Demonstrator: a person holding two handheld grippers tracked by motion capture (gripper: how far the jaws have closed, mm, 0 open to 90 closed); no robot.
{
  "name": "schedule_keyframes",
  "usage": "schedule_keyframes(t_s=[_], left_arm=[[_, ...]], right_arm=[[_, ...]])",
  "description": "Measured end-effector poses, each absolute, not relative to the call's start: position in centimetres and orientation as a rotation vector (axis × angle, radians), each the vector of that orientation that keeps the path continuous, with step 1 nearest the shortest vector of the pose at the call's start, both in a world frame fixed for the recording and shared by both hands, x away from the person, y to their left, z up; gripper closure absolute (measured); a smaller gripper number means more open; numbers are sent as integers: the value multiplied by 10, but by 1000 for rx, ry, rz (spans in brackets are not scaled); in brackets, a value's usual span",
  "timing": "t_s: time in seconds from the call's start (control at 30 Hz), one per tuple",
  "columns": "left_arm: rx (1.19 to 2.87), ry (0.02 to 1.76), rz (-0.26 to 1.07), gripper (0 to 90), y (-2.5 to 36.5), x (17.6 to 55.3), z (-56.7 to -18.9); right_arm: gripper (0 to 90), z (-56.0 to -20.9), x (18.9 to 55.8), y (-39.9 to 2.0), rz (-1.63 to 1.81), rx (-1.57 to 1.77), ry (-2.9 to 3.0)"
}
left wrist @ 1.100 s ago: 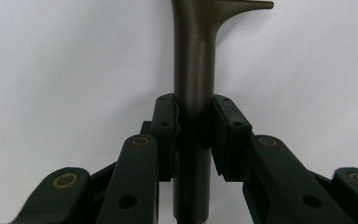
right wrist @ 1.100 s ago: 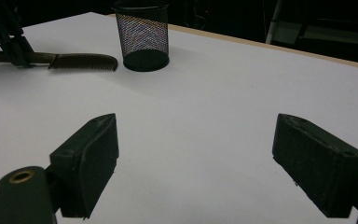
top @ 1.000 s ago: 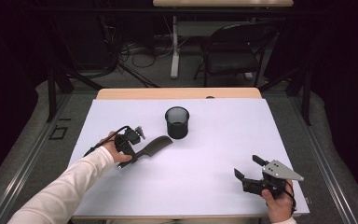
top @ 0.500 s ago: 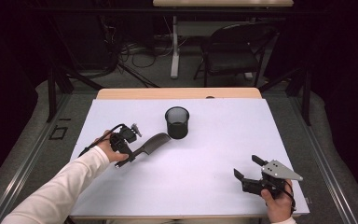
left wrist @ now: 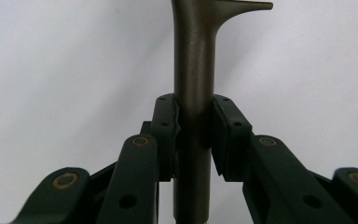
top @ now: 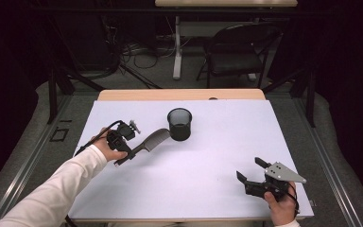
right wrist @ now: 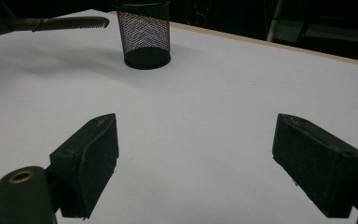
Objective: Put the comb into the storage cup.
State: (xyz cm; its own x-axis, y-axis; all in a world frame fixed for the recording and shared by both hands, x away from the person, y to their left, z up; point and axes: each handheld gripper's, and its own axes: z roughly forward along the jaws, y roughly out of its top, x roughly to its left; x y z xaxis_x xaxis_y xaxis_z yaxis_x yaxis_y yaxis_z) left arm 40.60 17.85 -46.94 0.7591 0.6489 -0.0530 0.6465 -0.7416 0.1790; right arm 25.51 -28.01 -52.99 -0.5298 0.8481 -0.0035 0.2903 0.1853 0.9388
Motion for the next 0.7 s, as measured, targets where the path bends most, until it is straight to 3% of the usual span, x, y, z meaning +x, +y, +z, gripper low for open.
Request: schedule_keyframes(t_s=[0.7], left_arm=[[2683, 987, 118, 730, 176, 402, -451]], right_arm=[[143, -530, 255, -280, 1334, 1062, 1929]])
